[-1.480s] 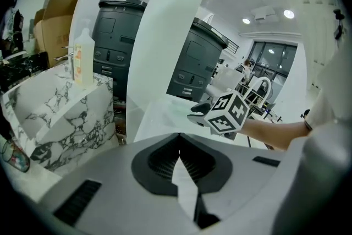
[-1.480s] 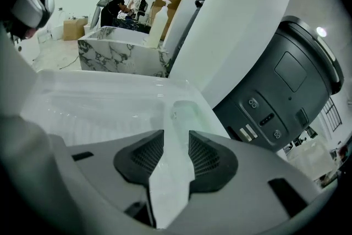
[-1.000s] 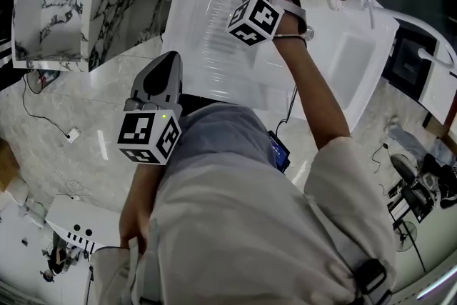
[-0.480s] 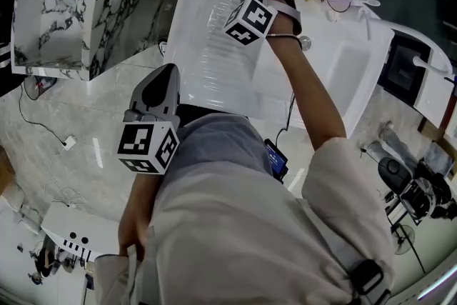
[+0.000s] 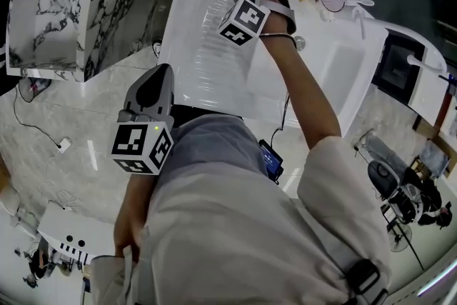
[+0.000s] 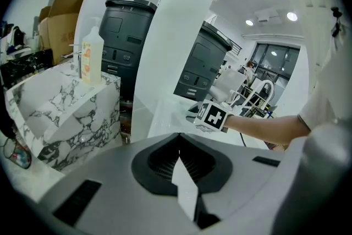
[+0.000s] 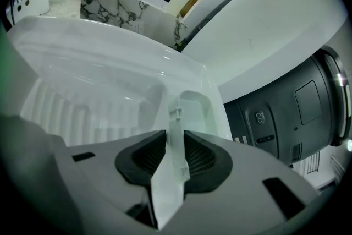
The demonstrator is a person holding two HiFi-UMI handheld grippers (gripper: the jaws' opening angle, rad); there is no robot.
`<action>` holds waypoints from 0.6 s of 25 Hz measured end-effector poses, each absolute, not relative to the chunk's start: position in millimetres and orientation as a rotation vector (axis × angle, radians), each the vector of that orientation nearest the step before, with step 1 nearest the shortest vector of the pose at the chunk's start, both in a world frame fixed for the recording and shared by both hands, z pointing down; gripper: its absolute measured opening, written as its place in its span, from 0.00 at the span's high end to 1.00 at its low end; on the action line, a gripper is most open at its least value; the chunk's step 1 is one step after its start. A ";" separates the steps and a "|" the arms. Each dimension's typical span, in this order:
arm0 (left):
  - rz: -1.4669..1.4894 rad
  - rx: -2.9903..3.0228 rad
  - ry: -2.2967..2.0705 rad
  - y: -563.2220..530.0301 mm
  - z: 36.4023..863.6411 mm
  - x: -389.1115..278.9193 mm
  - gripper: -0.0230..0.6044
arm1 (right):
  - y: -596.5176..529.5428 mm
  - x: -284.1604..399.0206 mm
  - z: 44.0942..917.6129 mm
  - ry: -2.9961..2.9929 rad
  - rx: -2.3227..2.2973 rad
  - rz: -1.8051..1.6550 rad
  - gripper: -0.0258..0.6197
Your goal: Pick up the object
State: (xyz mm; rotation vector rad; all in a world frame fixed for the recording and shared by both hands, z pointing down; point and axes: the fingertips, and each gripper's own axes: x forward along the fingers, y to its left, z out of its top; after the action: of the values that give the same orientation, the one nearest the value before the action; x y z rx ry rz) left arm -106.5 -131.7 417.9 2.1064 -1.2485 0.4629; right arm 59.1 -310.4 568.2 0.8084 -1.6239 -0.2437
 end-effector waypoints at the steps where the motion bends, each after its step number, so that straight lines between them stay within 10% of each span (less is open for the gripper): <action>1: 0.461 2.107 -1.249 -131.2 418.0 -106.6 0.96 | -309.5 59.0 568.5 -1.626 0.805 -0.238 0.80; 15: 0.442 2.113 -1.254 -118.8 416.7 -107.4 0.96 | -298.7 57.7 568.4 -1.611 0.799 -0.257 0.86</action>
State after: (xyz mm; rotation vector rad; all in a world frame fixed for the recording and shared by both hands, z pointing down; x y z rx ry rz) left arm -107.4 -118.8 416.7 2.1133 -1.2536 0.4423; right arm 57.7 -298.7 568.4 0.7991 -1.6108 -0.2566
